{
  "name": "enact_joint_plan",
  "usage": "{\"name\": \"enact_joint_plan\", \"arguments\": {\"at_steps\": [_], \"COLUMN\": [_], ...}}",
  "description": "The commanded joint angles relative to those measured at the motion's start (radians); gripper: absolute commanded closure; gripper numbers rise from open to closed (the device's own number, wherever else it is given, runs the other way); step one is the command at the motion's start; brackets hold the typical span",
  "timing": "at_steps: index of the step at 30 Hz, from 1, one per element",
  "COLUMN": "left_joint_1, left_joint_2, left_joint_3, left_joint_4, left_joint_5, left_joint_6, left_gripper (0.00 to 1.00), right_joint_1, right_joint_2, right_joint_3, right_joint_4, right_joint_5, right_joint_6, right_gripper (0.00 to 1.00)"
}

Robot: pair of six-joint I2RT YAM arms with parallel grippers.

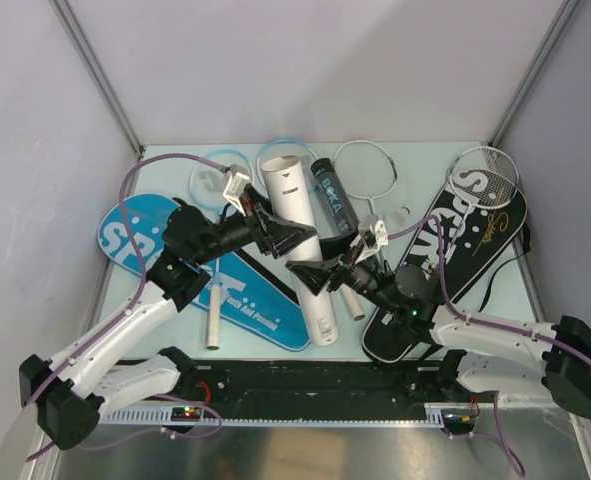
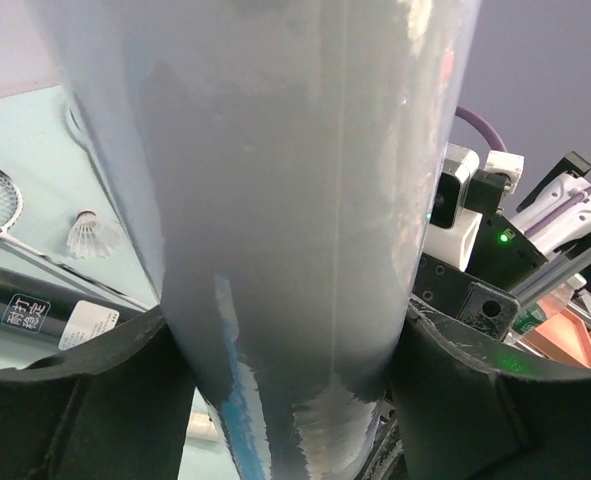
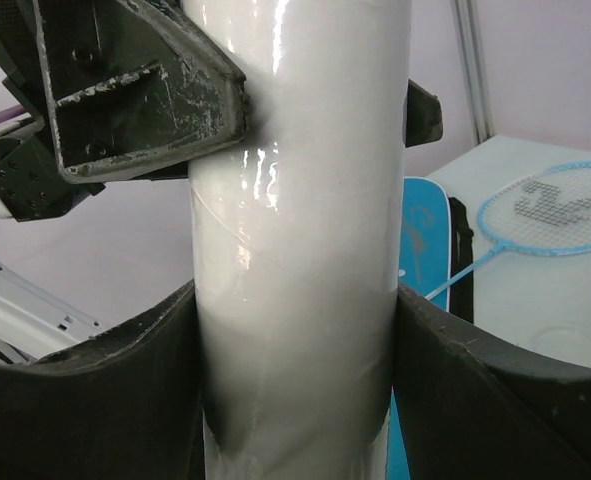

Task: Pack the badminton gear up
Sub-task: Adjust the shuttle tube.

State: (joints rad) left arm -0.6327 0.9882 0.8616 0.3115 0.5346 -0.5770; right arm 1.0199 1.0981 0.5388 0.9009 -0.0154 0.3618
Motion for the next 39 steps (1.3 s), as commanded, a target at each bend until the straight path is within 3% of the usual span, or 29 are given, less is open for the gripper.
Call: {"name": "enact_joint_plan", "arguments": {"at_steps": [1,6,12,17,22,25,31,36,39], "left_joint_1": [-0.007,-0.005,0.021,0.073,0.11,0.111,0.103,0.072,0.047], "left_joint_2": [-0.043,-0.056,-0.042,-0.048,-0.078,-0.092,-0.129,-0.13,-0.135], "left_joint_3": [-0.006,-0.004,0.03,0.053,0.132,0.183,0.132,0.055,0.03], "left_joint_4": [0.054,0.051,0.032,-0.019,-0.272,-0.466,-0.531,-0.54,-0.551], "left_joint_5": [-0.018,-0.02,0.021,0.065,0.035,0.009,0.041,0.079,0.084], "left_joint_6": [-0.001,0.0,-0.039,-0.012,0.166,0.289,0.317,0.319,0.333], "left_gripper": [0.34,0.42,0.46,0.47,0.45,0.44,0.42,0.42,0.42], "right_joint_1": [0.006,0.005,0.005,-0.013,-0.154,-0.262,-0.44,-0.481,-0.529], "right_joint_2": [-0.053,-0.104,-0.184,-0.273,-0.387,-0.418,-0.276,-0.027,0.098], "right_joint_3": [0.047,0.047,0.046,0.047,0.047,0.049,0.105,0.179,0.224], "right_joint_4": [-0.044,-0.183,-0.356,-0.554,-0.772,-0.862,-0.941,-0.844,-0.827], "right_joint_5": [0.041,0.089,0.089,0.208,0.295,0.341,0.503,0.548,0.529], "right_joint_6": [-0.022,-0.027,-0.022,0.074,0.298,0.33,0.051,-0.337,-0.441], "right_gripper": [0.35,0.24,0.08,0.03,0.01,0.01,0.05,0.13,0.32]}}
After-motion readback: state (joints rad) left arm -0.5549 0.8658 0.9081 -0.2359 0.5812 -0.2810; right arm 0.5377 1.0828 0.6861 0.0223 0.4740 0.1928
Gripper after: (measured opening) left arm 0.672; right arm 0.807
